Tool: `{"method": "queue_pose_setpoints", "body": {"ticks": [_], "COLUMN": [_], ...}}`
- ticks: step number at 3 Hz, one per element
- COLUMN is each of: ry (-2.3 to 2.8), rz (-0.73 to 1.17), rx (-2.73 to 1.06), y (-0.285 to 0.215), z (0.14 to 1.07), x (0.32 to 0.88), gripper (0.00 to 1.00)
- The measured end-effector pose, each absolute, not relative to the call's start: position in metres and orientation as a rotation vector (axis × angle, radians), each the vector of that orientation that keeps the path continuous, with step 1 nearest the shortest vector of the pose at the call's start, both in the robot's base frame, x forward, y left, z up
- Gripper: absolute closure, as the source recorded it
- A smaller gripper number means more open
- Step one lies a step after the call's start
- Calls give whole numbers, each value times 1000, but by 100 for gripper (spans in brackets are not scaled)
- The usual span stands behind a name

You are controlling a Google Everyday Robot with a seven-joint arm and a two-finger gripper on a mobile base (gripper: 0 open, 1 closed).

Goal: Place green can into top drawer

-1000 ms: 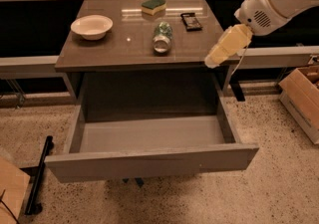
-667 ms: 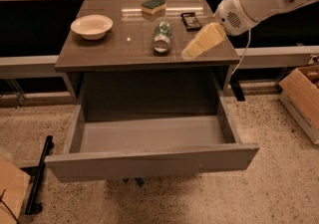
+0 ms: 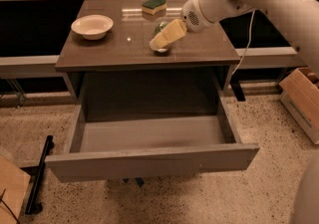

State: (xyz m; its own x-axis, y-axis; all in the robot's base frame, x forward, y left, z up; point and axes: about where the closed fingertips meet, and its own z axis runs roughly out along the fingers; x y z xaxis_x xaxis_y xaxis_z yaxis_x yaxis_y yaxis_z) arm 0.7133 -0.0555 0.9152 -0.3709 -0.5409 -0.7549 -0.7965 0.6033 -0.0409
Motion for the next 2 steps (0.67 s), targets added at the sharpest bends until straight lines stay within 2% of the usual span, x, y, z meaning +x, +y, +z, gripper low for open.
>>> {"method": "queue_pose_setpoints", "body": {"ticks": [2], "ry": [2143], "rz": [462], "rx": [-857], "y": [-40], "z": [873], "x": [784], "gripper": [0]}}
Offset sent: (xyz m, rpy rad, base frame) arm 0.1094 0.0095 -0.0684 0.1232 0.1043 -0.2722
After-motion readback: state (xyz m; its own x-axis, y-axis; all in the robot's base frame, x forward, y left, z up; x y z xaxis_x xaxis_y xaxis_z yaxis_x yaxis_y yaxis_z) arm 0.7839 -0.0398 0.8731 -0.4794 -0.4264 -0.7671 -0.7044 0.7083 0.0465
